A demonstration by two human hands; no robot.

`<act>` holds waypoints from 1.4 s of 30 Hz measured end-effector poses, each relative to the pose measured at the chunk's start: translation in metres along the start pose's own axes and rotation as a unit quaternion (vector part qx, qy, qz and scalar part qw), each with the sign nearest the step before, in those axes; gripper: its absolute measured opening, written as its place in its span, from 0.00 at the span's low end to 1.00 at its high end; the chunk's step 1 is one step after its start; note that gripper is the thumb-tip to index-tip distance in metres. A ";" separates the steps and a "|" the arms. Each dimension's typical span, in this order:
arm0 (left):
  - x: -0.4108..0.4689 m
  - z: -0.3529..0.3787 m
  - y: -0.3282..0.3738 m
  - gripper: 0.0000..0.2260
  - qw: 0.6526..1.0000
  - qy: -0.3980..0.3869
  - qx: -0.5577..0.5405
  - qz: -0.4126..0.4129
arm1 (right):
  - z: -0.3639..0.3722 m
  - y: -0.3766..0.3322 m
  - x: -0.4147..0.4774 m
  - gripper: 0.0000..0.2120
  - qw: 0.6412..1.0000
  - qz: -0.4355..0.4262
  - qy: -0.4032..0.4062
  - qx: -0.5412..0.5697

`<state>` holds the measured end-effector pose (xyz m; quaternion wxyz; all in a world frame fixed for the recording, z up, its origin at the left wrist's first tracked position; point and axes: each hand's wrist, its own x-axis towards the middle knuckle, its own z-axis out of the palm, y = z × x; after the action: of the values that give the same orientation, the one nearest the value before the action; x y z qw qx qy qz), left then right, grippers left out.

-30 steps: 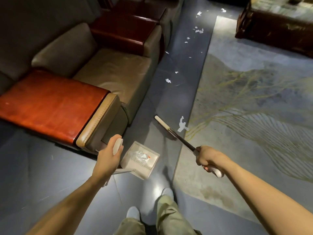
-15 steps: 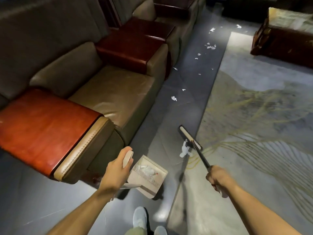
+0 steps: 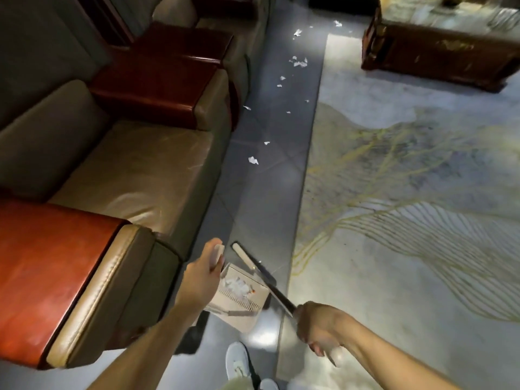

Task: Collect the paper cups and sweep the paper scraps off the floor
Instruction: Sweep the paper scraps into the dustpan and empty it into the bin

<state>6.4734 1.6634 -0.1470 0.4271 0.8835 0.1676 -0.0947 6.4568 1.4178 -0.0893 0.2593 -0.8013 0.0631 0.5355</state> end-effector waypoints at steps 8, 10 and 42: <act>0.006 -0.014 -0.002 0.16 0.998 -0.012 -0.003 0.055 | -0.025 -0.006 -0.038 0.11 0.985 0.071 -0.049 0.148; 0.004 -0.015 0.001 0.16 0.998 -0.017 -0.008 0.054 | -0.026 -0.003 -0.049 0.10 0.984 0.071 -0.009 0.165; -0.054 0.122 0.208 0.14 0.869 -0.250 -0.009 0.426 | 0.060 0.166 -0.209 0.20 0.768 0.201 0.428 0.432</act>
<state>6.4990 1.4357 -0.0556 0.4611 0.8121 -0.3369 -0.1199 6.2575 1.2673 0.0213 0.4101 -0.7200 0.5520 0.0936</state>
